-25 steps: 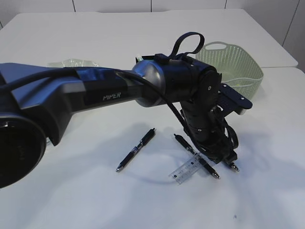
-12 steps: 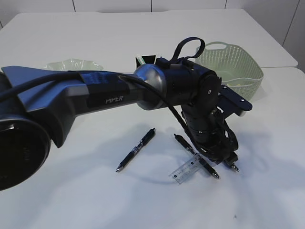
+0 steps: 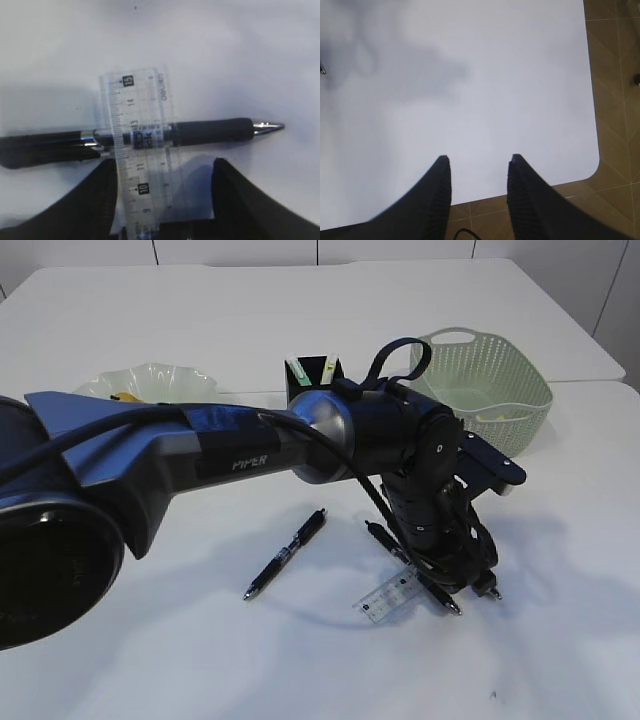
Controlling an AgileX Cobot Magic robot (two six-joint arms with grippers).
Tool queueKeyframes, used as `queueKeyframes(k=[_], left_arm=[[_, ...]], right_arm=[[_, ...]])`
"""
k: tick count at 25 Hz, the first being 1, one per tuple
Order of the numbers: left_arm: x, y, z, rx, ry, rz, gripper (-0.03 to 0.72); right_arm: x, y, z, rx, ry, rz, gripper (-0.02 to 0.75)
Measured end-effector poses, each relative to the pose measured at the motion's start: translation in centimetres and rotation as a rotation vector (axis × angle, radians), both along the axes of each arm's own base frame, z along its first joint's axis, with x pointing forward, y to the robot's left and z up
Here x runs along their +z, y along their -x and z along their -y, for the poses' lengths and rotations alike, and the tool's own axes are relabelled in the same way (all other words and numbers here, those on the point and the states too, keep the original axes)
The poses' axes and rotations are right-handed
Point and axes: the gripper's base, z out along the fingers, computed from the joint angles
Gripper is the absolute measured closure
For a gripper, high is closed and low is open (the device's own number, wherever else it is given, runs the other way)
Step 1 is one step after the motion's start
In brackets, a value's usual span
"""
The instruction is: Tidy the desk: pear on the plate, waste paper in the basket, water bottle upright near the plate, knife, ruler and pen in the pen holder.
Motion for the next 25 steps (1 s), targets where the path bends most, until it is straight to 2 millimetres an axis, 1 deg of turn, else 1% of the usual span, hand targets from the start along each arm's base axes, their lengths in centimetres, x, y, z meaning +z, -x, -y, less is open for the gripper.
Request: queueKeyframes(k=[6, 8, 13, 14, 25], left_arm=[[-0.04, -0.10, 0.11, 0.001, 0.012, 0.010, 0.265], [-0.03, -0.11, 0.13, 0.001, 0.013, 0.011, 0.281], [-0.01, -0.14, 0.16, 0.002, 0.018, 0.015, 0.403], [-0.01, -0.14, 0.16, 0.002, 0.018, 0.015, 0.416], [-0.01, -0.15, 0.17, 0.002, 0.019, 0.016, 0.419]], right_arm=[[0.00, -0.01, 0.00, 0.000, 0.000, 0.001, 0.424], [0.00, -0.01, 0.00, 0.000, 0.000, 0.001, 0.424], [0.01, -0.02, 0.00, 0.001, 0.000, 0.002, 0.424], [0.01, -0.03, 0.00, 0.001, 0.000, 0.003, 0.424], [0.02, -0.08, -0.01, 0.001, 0.000, 0.009, 0.424]])
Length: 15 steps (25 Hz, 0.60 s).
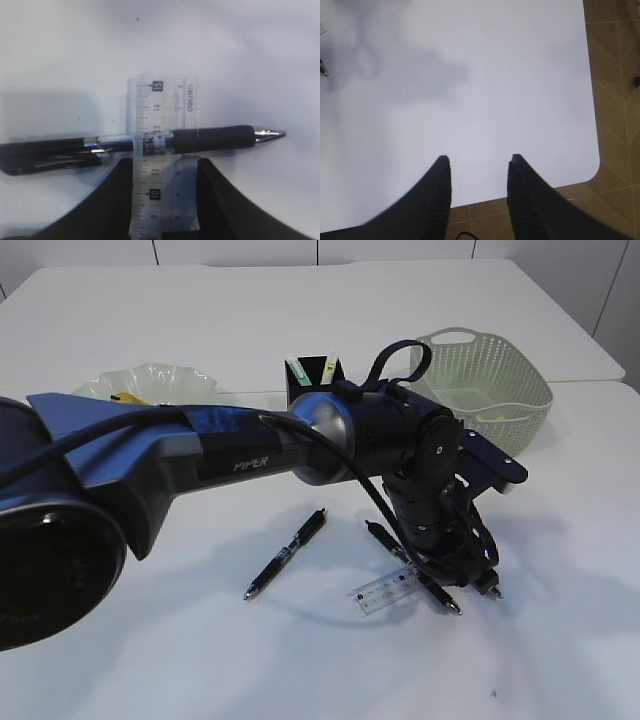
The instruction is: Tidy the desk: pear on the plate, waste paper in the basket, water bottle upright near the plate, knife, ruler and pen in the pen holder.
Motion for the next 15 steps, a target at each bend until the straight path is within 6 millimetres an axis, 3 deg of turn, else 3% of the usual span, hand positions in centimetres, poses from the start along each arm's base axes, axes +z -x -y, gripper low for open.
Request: queueKeyframes(k=[15], left_arm=[[-0.04, 0.08, -0.06, 0.001, -0.007, -0.010, 0.426]], right_arm=[[0.05, -0.09, 0.07, 0.003, 0.009, 0.010, 0.424]])
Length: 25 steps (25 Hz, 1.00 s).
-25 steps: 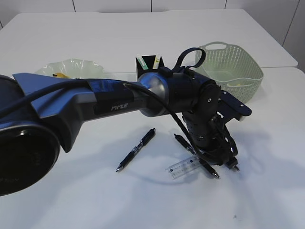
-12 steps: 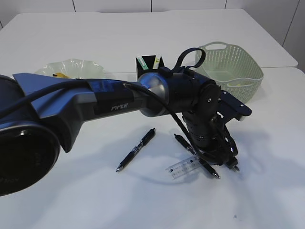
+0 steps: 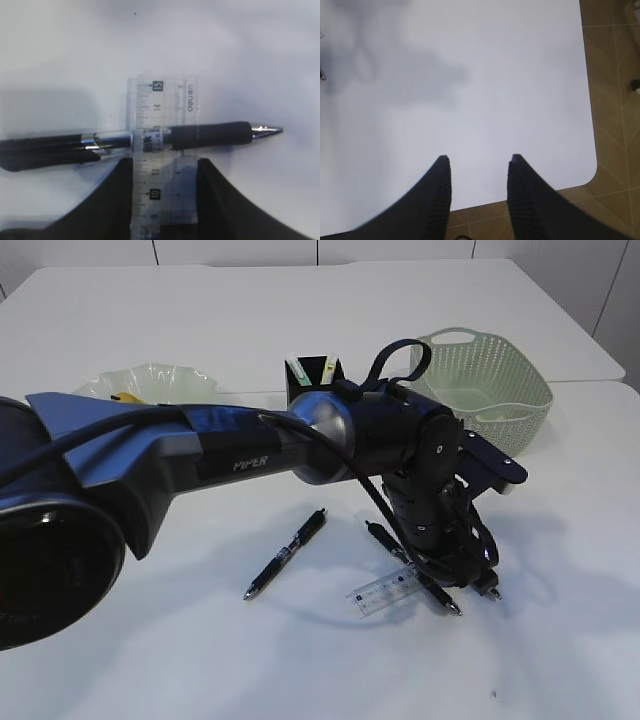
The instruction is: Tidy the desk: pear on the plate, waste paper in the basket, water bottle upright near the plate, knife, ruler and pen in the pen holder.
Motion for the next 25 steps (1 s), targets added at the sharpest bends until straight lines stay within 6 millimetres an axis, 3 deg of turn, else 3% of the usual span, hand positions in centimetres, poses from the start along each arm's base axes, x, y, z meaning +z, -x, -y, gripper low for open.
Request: queueKeyframes(k=[6, 25], left_arm=[[0.9, 0.0, 0.0, 0.000, 0.001, -0.001, 0.426], [6.4, 0.3, -0.3, -0.002, 0.060, 0.045, 0.426]], right_arm=[[0.0, 0.0, 0.0, 0.000, 0.001, 0.000, 0.424], [0.1, -0.2, 0.0, 0.005, 0.002, 0.018, 0.424]])
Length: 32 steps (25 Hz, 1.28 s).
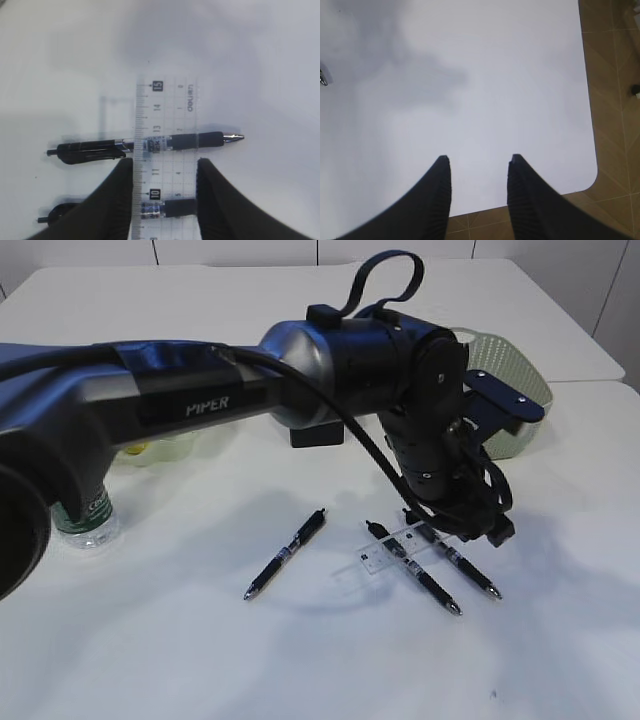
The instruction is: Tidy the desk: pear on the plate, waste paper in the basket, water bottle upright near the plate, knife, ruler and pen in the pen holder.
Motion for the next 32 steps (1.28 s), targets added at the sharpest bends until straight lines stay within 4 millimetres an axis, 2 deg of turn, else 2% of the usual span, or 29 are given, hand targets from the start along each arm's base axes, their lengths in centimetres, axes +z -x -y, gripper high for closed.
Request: queueKeyframes(k=[7, 22, 26, 32], left_arm=[[3.0, 0.2, -0.5, 0.027, 0.040, 0.015, 0.426], [10.3, -1.8, -4.8, 0.151, 0.145, 0.070, 0.426], [11.7, -2.1, -5.7, 0.168, 0.167, 0.090, 0.426], [13.5, -3.7, -8.2, 0.228, 0.193, 0.117, 0.426]], right_arm=[[0.0, -0.1, 0.0, 0.003, 0.000, 0.012, 0.424], [0.1, -0.3, 0.0, 0.009, -0.001, 0.035, 0.424], [0.2, -0.4, 0.0, 0.012, -0.001, 0.047, 0.424], [0.2, -0.6, -0.1, 0.018, -0.003, 0.069, 0.424]])
